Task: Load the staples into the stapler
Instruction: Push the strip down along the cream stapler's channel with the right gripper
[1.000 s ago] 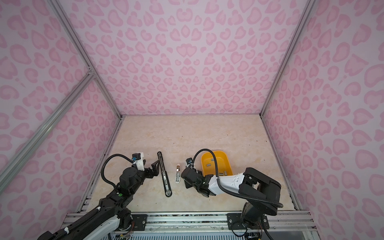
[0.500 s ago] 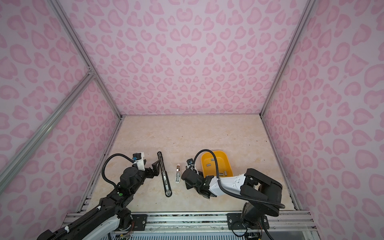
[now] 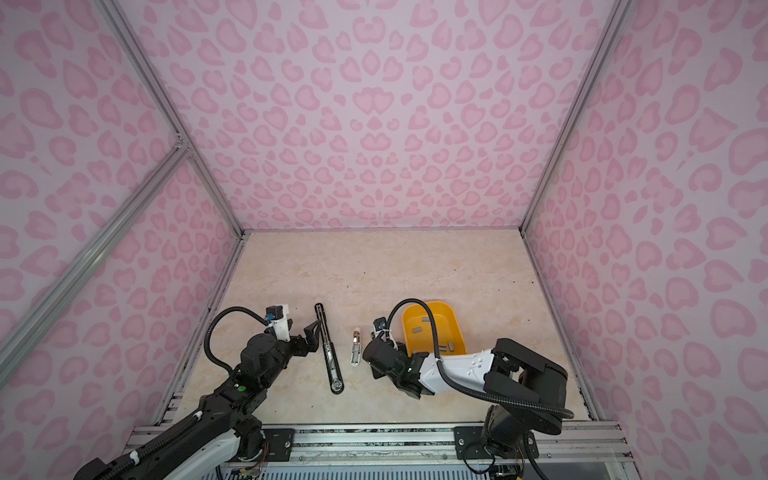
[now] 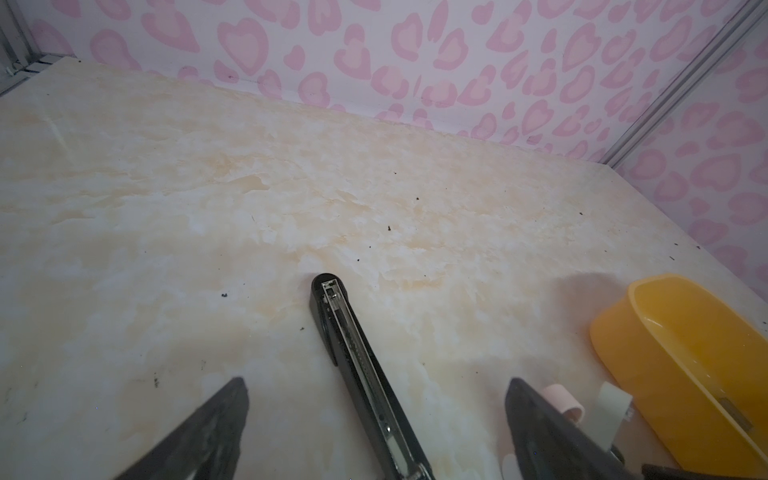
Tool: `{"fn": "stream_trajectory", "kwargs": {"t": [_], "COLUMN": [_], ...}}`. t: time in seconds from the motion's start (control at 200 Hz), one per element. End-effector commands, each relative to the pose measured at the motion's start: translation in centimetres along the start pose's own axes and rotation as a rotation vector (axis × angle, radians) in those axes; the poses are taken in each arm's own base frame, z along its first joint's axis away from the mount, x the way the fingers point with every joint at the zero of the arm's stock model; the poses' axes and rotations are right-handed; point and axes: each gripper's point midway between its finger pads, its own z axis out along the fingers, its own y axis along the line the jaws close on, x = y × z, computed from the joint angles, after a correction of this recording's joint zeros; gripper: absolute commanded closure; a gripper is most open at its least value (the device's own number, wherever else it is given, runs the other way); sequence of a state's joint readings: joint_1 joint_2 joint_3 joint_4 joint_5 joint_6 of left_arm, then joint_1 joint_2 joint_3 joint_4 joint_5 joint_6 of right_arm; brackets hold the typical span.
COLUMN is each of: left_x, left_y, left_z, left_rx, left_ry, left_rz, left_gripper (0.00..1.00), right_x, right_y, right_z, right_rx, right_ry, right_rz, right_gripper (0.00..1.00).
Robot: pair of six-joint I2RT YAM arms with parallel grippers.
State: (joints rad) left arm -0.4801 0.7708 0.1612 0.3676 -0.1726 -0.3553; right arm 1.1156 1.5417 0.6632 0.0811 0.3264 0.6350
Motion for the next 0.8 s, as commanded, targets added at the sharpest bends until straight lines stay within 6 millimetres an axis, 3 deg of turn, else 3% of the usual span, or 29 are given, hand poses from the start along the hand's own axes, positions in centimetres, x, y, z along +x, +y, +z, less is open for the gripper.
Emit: {"fn": "stream_trajectory", "kwargs": {"t": [0.0, 0.795], "left_x": [-1.1, -1.1], "left_y": [-0.4, -0.4], "left_z": [0.0, 0.1], "left_rx": [0.006, 0.007], "left_ry": [-0.033, -0.029], "left_rz": [0.000, 0.002], "left_gripper": [0.03, 0.03], "right_x": [-0.3, 0.0], "right_y": [-0.6, 0.3], "right_z": [-0.5, 0.6], "right_rx": [0.025, 0.005], "right_ry": [-0.030, -0.021], "right_rz": [-0.016, -0.082], "right_gripper": [0.98, 0.99]}}
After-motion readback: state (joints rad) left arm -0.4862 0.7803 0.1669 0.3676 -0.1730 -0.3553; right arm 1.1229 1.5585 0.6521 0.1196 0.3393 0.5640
